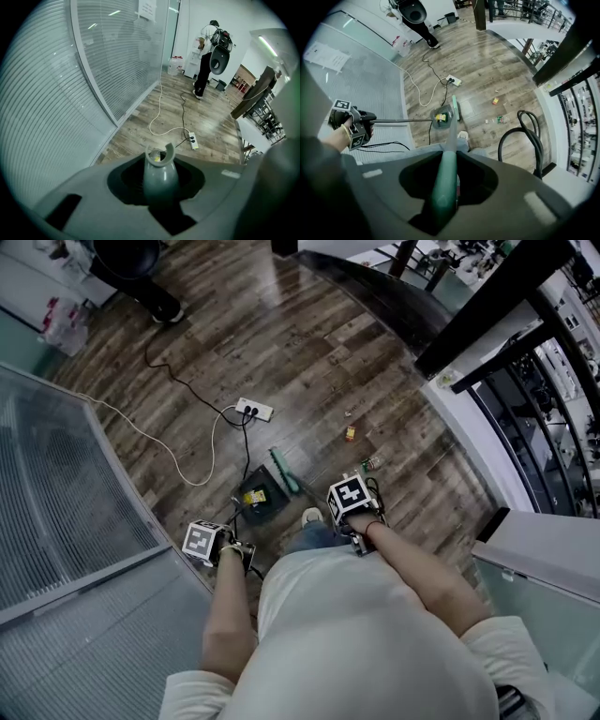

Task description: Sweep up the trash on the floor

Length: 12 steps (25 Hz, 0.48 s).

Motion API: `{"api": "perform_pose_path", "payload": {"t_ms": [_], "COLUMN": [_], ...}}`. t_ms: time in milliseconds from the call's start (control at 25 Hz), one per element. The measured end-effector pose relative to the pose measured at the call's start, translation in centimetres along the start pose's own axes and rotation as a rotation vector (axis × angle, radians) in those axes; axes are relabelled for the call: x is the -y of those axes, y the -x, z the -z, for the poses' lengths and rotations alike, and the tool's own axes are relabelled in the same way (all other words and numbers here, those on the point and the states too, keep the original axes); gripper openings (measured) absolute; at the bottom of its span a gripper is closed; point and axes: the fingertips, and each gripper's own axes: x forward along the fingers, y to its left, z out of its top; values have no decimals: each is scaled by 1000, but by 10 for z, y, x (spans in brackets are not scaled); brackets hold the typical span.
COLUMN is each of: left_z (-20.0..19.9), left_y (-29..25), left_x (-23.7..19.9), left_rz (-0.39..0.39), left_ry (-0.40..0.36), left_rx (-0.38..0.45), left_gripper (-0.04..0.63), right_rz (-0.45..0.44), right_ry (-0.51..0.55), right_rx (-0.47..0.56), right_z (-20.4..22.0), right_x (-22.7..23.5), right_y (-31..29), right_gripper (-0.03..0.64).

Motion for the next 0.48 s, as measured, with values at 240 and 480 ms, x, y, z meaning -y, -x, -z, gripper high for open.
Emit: {"api": "perform_pose_path", "payload": {"t_ms": [240, 480], "left_z": [3, 11], "left_y": [6, 7], "left_x": [20, 49], "left_rz": [53, 124], "left_ry": [-26, -87], "left_rx": [-12, -36], "left_gripper": [91, 91], "right_rz": [-23, -15], "right_ry": [-73, -146], "right_rx": [44, 91], "right_z": [-5, -3], "right_x": [12, 28], "right_y": [9, 14], "right_gripper": [95, 95]}}
